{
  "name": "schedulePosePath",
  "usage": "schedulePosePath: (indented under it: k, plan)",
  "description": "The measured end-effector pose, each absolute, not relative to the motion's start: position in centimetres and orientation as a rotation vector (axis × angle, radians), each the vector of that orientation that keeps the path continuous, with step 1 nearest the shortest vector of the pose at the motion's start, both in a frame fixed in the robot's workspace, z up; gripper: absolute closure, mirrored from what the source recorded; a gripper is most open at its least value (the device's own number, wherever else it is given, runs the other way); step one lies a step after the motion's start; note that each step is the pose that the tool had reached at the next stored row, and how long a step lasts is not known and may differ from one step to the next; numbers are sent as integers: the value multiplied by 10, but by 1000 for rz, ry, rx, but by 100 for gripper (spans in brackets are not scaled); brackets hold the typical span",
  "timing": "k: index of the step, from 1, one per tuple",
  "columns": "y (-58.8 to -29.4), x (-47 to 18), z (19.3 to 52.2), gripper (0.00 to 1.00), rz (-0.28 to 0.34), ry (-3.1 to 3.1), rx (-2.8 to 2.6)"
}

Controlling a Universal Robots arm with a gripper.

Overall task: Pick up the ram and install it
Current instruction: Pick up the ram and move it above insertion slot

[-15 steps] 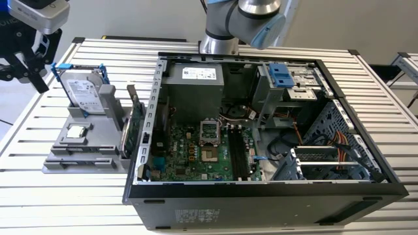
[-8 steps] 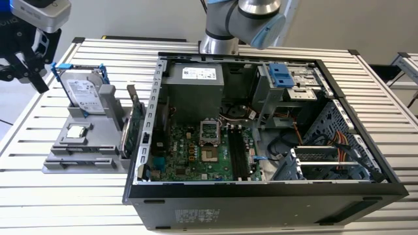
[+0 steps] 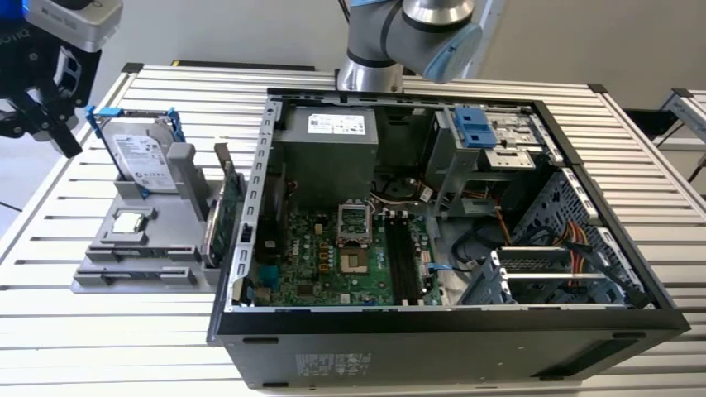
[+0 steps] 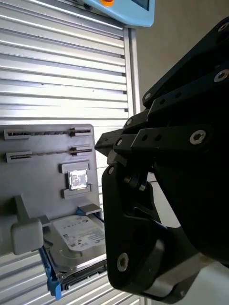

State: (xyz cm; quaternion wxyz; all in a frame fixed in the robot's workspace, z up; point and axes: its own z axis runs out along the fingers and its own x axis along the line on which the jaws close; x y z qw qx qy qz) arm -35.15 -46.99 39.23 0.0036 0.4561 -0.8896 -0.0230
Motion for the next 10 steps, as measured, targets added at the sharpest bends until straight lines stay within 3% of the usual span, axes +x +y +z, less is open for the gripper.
schedulePosePath:
  k: [10]
  plan:
    - [-470, -352, 392, 100, -71, -2732, 1532]
